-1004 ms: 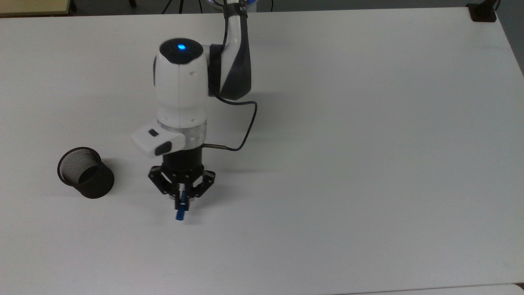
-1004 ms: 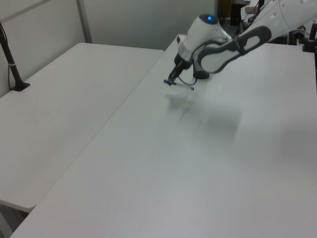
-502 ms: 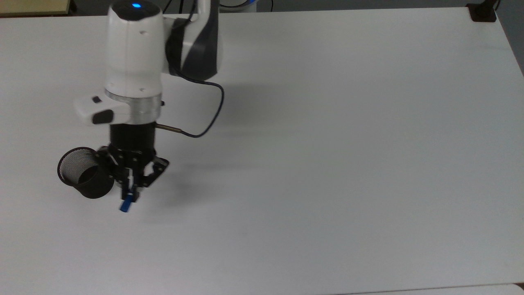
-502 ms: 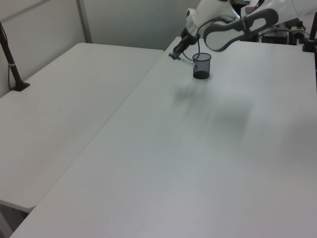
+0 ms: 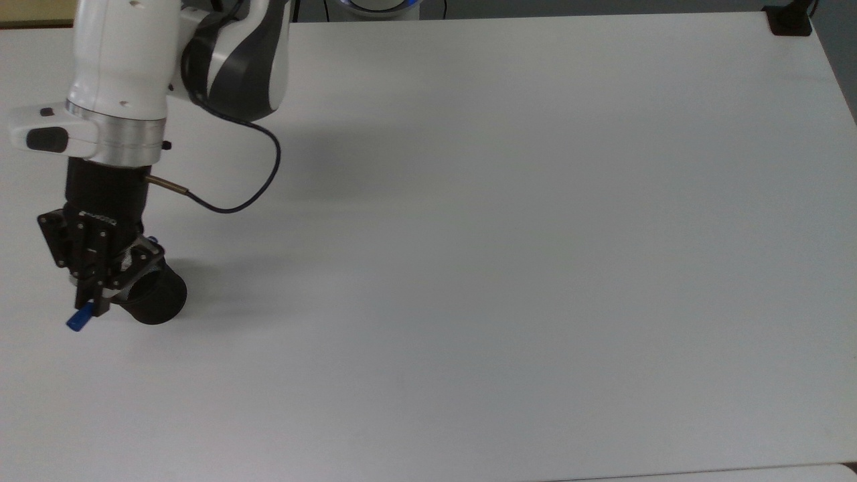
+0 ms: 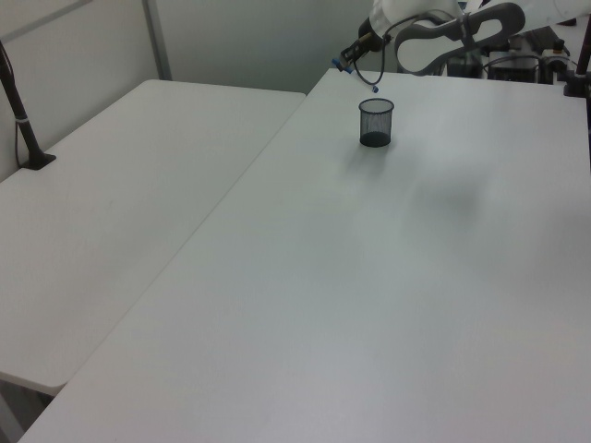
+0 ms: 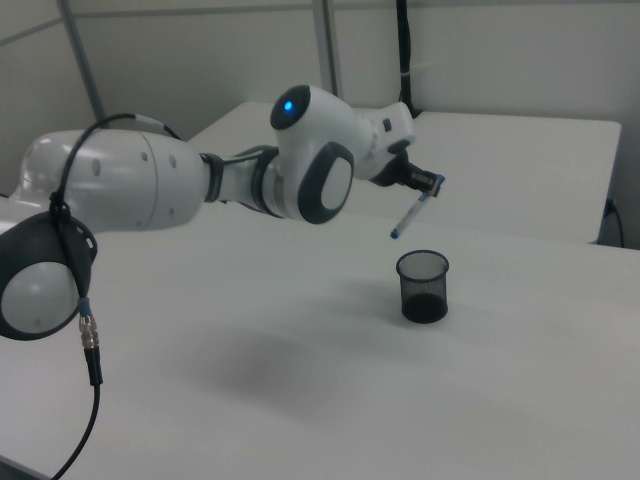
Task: Insert the marker
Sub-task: 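Lift the marker and carry it over the black mesh cup, then lower the marker into the cup and open the gripper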
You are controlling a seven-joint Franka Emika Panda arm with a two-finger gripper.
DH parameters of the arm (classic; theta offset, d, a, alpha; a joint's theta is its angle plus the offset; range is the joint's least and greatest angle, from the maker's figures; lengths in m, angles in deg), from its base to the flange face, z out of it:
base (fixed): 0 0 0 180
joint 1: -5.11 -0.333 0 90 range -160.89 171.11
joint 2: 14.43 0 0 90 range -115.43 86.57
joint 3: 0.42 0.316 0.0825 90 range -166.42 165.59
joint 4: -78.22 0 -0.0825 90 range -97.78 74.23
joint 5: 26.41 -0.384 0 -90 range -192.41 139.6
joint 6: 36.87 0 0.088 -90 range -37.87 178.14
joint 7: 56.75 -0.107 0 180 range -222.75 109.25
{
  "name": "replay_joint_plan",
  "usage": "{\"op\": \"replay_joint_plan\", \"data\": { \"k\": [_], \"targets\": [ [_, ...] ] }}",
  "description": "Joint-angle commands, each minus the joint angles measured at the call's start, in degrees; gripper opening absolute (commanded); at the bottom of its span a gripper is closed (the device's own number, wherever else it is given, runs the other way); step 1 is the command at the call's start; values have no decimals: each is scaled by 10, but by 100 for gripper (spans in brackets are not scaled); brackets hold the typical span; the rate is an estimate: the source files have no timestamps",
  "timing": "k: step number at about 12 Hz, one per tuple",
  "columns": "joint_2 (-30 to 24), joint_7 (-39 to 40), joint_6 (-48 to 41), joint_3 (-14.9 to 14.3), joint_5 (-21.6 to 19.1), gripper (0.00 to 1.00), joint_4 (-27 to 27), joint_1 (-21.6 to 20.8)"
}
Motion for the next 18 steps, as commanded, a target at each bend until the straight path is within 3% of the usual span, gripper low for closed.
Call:
{"op": "replay_joint_plan", "data": {
  "k": [1, 6, 8, 12, 15, 18],
  "targets": [
    [21, -11, 32, -6, 11, 16, -3, 16],
    [43, -10, 48, -5, 11, 18, -7, 22],
    [43, -10, 48, -5, 10, 28, -9, 22],
    [32, -16, 47, 2, 1, 98, -13, 19],
    [2, -16, 27, 3, 2, 100, -33, -21],
    [-46, -13, -131, 3, 1, 100, -31, -87]
  ]
}}
